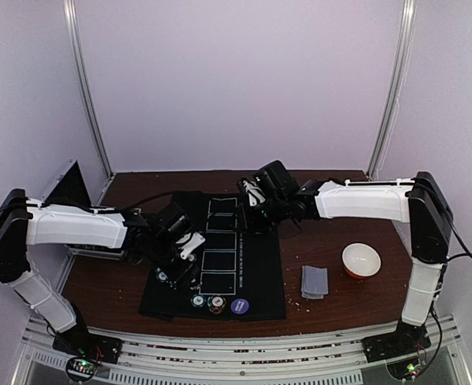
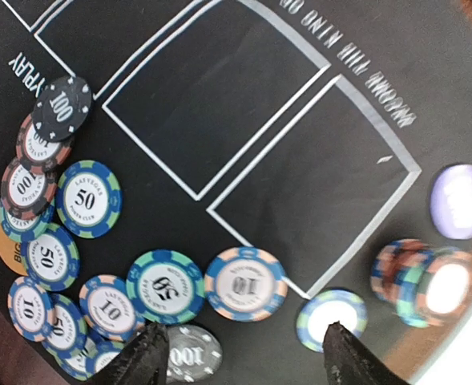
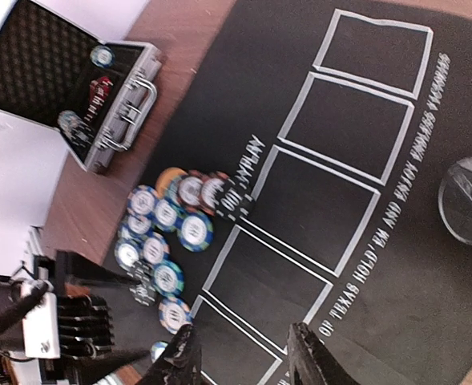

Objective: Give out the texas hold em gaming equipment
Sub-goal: Adjust the poker chips pile in the big blind area.

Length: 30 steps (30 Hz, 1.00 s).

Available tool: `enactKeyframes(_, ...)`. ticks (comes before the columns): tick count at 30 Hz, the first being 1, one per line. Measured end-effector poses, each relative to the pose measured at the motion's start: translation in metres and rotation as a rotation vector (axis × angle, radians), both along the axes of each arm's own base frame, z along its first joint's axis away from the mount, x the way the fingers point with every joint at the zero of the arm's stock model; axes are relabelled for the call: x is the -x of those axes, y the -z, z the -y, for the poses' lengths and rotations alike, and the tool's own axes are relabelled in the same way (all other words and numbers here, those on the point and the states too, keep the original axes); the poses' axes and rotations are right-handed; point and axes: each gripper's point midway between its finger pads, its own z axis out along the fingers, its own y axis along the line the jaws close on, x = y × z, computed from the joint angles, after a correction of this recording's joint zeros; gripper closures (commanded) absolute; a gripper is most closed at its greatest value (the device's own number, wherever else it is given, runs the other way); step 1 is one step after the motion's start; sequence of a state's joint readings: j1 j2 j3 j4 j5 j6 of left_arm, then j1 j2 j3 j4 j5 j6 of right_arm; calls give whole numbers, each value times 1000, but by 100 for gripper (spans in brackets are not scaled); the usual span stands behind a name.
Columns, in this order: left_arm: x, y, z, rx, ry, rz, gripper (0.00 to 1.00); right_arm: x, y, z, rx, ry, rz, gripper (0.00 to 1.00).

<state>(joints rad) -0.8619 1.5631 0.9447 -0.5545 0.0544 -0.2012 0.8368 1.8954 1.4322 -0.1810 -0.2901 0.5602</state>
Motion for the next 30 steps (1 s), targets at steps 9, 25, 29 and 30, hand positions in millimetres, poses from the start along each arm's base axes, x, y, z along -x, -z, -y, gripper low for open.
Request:
enactKeyframes(9,-6,38,-1,-203,48,75,46,9,33,22,100,19,-33,60)
enactKeyframes(25,-29,39,-8,-262,-50,141,57,12,41,27,122,6,-33,60)
enactKeyframes(29,-46,38,-26,-276,-140,145,57,13,41,27,123,5,-33,60)
enactKeyframes(30,-50,37,-33,-283,-165,147,57,13,41,27,124,5,-33,60)
